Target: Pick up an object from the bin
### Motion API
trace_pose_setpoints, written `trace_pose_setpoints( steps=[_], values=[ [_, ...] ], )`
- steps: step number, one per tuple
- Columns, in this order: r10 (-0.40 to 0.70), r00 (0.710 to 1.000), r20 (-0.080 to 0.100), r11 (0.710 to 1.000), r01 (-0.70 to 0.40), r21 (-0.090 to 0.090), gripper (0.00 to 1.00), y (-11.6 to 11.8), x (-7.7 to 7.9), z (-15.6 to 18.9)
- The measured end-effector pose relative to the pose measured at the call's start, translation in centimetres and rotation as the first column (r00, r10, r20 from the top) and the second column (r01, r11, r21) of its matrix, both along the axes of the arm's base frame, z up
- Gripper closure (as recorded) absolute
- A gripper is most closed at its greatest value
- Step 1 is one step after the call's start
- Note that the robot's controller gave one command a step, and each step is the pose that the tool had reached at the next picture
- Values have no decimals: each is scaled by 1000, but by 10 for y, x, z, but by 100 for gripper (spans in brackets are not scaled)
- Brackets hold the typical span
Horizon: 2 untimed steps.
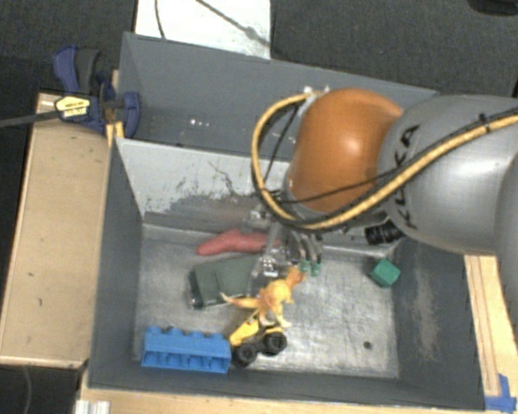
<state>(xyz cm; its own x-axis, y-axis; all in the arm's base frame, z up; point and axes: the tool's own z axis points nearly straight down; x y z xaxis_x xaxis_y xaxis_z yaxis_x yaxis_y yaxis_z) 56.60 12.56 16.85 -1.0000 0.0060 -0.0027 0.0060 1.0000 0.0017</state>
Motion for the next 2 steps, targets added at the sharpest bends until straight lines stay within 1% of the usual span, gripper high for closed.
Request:
trace_pose_setpoints(
  steps=[1, 2],
  values=[
    [0, 1000, 0, 1000, 0, 0, 0, 0, 0, 0],
    [-95, 995, 9, 996, 95, 3, 0, -8, 7, -30]
  ],
)
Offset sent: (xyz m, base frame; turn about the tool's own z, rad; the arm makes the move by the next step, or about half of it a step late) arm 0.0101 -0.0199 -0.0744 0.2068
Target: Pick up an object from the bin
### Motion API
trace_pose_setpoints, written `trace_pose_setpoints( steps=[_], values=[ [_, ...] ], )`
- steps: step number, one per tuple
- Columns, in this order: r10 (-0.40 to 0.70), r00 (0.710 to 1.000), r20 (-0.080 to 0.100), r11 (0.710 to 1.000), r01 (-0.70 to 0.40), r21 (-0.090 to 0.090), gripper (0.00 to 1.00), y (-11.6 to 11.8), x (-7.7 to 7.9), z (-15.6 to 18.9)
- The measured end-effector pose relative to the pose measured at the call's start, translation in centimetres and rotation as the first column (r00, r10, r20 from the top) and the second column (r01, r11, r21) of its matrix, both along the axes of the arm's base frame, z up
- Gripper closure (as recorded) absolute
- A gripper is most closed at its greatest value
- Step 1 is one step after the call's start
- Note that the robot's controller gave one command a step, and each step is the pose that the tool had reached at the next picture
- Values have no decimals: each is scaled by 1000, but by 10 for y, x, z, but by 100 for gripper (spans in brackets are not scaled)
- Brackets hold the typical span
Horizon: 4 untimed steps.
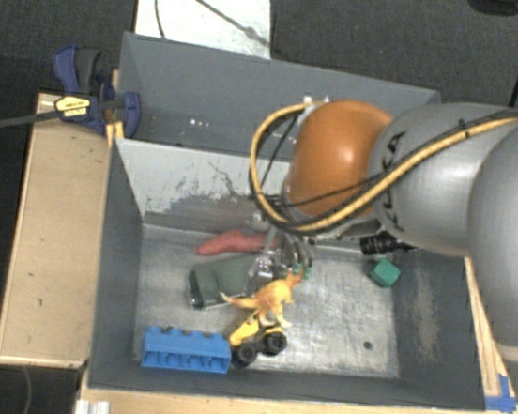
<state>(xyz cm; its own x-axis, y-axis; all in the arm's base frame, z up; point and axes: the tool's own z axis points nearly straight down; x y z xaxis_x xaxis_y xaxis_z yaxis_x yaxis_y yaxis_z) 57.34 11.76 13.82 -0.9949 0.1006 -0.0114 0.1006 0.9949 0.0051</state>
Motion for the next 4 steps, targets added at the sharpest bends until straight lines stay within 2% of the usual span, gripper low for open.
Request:
trace_pose_setpoints(
  steps=[1, 2, 3, 4],
  values=[
    [-178, 984, -9, 984, 178, -3, 0, 2, -9, -48],
    [-223, 975, -15, 975, 223, -6, 0, 16, -8, -62],
    [-208, 978, -12, 978, 208, -9, 0, 21, -6, -64],
    [-8, 1000, -9, 1000, 8, -9, 100, 26, -1, -63]
  ],
)
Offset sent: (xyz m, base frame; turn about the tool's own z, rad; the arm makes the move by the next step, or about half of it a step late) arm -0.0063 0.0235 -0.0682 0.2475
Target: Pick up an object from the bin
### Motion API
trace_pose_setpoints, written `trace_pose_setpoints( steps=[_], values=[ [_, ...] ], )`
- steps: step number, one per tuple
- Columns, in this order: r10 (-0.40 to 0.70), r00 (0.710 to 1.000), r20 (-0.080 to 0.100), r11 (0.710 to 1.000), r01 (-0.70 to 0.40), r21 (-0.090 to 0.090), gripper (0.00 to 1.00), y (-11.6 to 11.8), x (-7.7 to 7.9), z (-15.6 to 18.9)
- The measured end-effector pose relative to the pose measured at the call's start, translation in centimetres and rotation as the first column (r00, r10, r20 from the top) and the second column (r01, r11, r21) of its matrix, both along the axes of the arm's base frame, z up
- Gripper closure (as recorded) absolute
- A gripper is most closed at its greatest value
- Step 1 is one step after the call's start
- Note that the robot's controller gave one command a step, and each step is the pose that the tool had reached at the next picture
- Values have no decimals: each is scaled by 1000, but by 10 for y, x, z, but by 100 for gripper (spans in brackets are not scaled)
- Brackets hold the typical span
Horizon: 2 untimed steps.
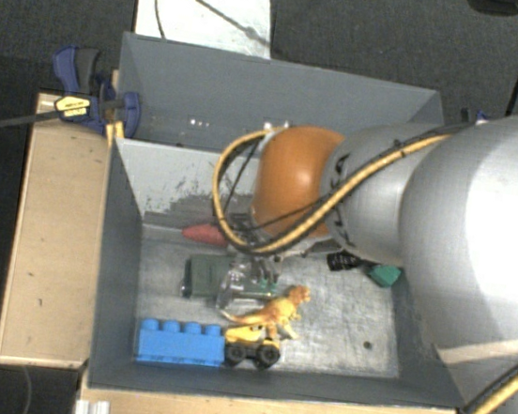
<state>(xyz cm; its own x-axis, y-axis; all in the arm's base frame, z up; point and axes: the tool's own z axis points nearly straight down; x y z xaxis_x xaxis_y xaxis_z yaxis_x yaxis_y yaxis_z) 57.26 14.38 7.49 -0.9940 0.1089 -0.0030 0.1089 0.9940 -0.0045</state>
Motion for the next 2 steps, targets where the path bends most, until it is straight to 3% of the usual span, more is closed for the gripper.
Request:
trace_pose_setpoints(
  steps=[1, 2],
  values=[
    [-1, 1000, 0, 1000, 1, 0, 100, 0, 0, 0],
    [196, 981, 5, 981, -196, 5, 100, 20, 3, 173]
  ],
)
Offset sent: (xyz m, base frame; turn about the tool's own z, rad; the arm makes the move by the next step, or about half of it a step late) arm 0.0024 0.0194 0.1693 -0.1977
